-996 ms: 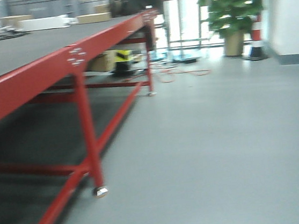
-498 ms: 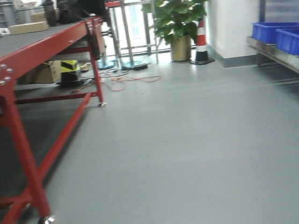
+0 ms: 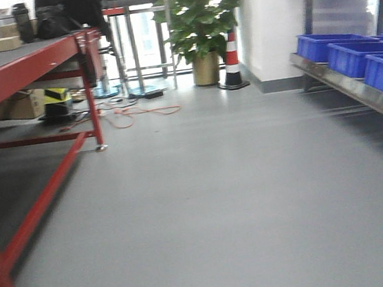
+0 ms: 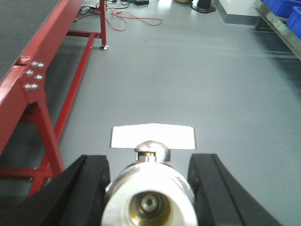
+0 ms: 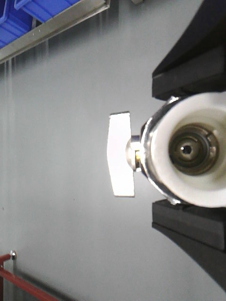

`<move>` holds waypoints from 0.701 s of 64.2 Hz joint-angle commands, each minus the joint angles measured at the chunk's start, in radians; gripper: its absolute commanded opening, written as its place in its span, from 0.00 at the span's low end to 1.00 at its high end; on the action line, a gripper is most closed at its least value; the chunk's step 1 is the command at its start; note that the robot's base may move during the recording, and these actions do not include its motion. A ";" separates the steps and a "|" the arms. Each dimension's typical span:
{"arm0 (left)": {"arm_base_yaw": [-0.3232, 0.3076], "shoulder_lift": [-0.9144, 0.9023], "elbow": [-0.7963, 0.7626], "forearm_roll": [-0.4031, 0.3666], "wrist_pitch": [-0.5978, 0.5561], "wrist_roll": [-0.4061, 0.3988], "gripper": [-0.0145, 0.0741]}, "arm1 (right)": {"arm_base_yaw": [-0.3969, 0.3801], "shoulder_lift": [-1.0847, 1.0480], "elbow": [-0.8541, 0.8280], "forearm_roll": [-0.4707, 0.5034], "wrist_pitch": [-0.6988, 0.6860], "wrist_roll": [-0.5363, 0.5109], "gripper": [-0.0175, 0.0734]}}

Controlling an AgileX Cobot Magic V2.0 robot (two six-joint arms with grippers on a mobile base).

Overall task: Place valve from conveyor to right shelf box
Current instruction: 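Drive up to the steel shelf of blue bins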

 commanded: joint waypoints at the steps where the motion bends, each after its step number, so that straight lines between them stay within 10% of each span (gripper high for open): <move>1: 0.002 -0.010 -0.012 -0.010 -0.042 0.000 0.04 | -0.005 -0.015 -0.014 -0.001 -0.071 -0.007 0.01; 45: 0.002 -0.010 -0.012 -0.010 -0.042 0.000 0.04 | -0.005 -0.015 -0.014 -0.001 -0.071 -0.007 0.01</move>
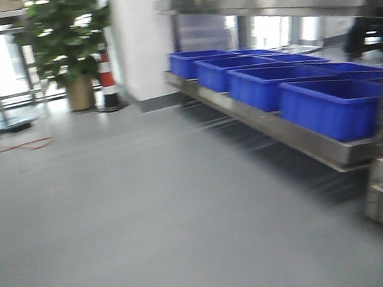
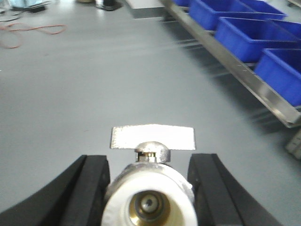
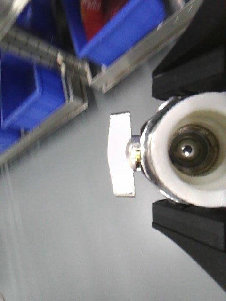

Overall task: Place valve from conveyor to right shelf box
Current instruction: 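Drive up to the steel shelf of blue bins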

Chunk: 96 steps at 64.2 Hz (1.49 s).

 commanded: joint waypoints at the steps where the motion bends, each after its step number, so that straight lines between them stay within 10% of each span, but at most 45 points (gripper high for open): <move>1: 0.002 -0.010 -0.012 -0.012 -0.042 0.000 0.04 | -0.005 -0.015 -0.014 -0.003 -0.069 -0.007 0.01; 96: 0.002 -0.010 -0.012 -0.012 -0.042 0.000 0.04 | -0.005 -0.015 -0.014 -0.003 -0.069 -0.007 0.01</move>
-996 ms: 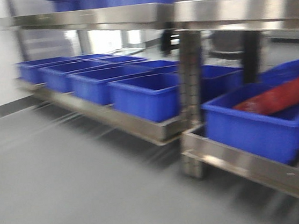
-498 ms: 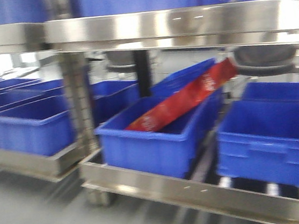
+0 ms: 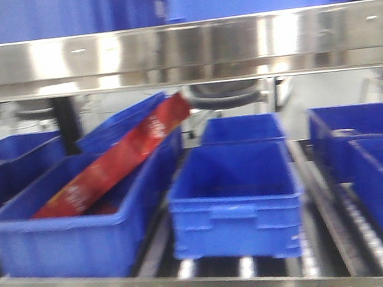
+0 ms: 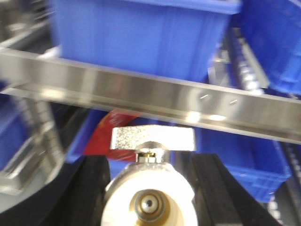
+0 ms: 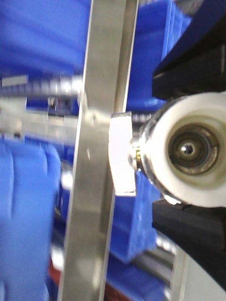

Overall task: Place valve from conveyor to right shelf box
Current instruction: 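Drive up to the steel shelf of blue bins, then lower both held valves into a blue bin on the shelf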

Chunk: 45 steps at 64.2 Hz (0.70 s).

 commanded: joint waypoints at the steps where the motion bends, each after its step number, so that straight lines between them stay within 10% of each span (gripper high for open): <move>1: 0.002 -0.010 -0.012 -0.010 -0.042 0.000 0.04 | -0.005 -0.015 -0.014 0.001 -0.069 -0.007 0.01; 45: 0.002 -0.010 -0.012 -0.010 -0.042 0.000 0.04 | -0.005 -0.015 -0.014 0.001 -0.070 -0.007 0.01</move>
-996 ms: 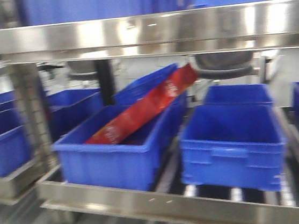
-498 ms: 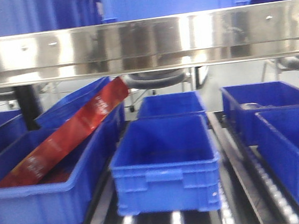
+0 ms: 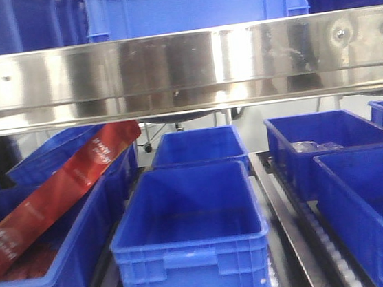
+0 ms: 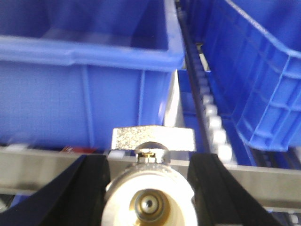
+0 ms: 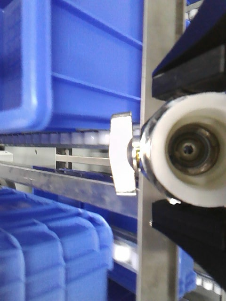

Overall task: Place valve from conveyor to right shelf box
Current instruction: 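Lower both held valves into a blue bin on the shelf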

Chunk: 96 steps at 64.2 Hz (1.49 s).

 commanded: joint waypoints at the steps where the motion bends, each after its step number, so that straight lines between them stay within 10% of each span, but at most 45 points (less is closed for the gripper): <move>1: 0.002 -0.010 -0.012 -0.010 -0.042 0.000 0.04 | -0.005 -0.015 -0.014 0.001 -0.070 -0.007 0.01; 96: 0.002 -0.010 -0.012 -0.010 -0.042 0.000 0.04 | -0.005 -0.015 -0.014 0.001 -0.070 -0.007 0.01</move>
